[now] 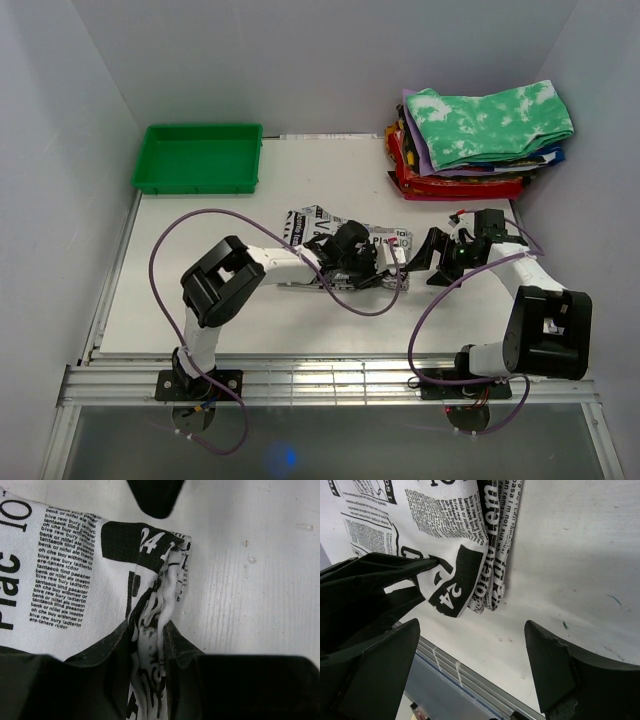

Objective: Fold and stack the trousers
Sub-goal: Neatly place the folded trousers to the corner

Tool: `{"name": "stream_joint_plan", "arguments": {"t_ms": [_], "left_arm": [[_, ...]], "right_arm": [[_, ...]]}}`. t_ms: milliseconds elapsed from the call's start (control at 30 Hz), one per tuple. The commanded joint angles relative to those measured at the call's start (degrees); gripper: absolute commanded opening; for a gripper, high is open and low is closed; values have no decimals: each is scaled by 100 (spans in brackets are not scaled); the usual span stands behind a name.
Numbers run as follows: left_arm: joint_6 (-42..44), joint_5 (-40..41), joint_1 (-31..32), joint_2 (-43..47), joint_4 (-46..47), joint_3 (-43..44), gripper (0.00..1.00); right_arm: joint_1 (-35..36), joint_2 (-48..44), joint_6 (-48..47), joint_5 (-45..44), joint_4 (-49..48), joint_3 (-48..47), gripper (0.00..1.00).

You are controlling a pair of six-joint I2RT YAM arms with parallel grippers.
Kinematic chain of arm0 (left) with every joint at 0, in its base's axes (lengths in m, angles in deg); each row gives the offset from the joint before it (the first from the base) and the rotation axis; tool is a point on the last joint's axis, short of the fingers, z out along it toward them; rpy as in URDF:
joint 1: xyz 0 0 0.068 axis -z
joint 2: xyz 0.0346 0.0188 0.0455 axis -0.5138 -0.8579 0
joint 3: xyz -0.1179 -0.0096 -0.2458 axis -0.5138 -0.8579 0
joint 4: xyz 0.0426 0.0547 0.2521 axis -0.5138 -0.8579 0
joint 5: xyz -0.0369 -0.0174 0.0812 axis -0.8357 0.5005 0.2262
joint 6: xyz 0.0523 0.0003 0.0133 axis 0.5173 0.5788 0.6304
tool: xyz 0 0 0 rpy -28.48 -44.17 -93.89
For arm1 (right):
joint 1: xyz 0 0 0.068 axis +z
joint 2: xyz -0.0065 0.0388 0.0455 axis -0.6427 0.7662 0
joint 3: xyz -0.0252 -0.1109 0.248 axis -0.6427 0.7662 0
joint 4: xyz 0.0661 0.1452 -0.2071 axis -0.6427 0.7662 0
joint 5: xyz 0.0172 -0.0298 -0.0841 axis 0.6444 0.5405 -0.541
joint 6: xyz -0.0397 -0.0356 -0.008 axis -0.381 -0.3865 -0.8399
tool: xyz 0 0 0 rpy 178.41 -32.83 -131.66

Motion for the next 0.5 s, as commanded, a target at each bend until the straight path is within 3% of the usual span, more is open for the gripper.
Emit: {"name": "stream_joint_plan", "arguments": {"t_ms": [0, 267, 467], "left_arm": [[-598, -697, -279, 73, -449, 400, 0], [-1109, -1383, -509, 20, -590, 736, 0], [-1022, -1384, -509, 3, -686, 771, 0]], "right_arm": [[141, 178, 529, 248, -680, 123, 90], [273, 477, 908, 380, -1217, 255, 90], [282, 618, 1286, 784, -1832, 211, 90]]}}
